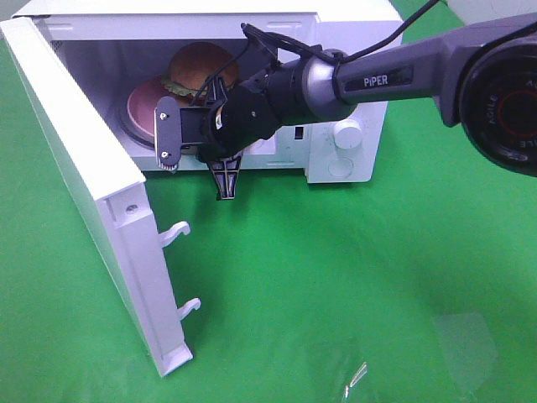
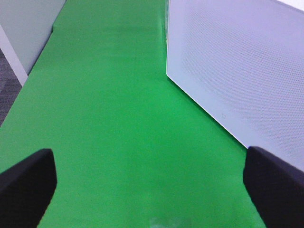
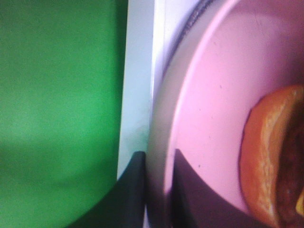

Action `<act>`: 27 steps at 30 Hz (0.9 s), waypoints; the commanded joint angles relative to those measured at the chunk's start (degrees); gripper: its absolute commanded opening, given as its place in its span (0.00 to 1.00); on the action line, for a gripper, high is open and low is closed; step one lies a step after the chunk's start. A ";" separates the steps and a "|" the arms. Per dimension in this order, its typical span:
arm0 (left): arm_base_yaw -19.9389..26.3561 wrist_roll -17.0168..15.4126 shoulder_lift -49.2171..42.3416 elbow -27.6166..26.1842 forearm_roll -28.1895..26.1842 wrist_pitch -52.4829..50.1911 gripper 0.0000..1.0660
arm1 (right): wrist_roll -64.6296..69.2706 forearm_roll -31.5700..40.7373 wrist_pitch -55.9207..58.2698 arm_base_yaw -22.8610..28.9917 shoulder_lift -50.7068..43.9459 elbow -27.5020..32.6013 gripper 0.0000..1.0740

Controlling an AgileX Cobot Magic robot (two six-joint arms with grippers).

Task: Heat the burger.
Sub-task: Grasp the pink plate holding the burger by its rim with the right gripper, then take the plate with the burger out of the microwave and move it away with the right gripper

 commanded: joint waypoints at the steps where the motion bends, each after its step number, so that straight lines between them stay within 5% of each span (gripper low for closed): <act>1: 0.17 -0.34 0.29 0.17 -0.17 -0.23 0.94 | 0.11 1.03 -0.29 -0.46 0.06 -0.34 0.00; 21: 0.17 -0.34 0.29 0.17 -0.17 -0.23 0.94 | -7.91 3.72 13.46 0.86 -6.36 -0.29 0.00; 27: 0.17 -0.34 0.29 0.17 -0.17 -0.23 0.94 | -14.21 3.72 13.01 0.86 -9.63 3.67 0.00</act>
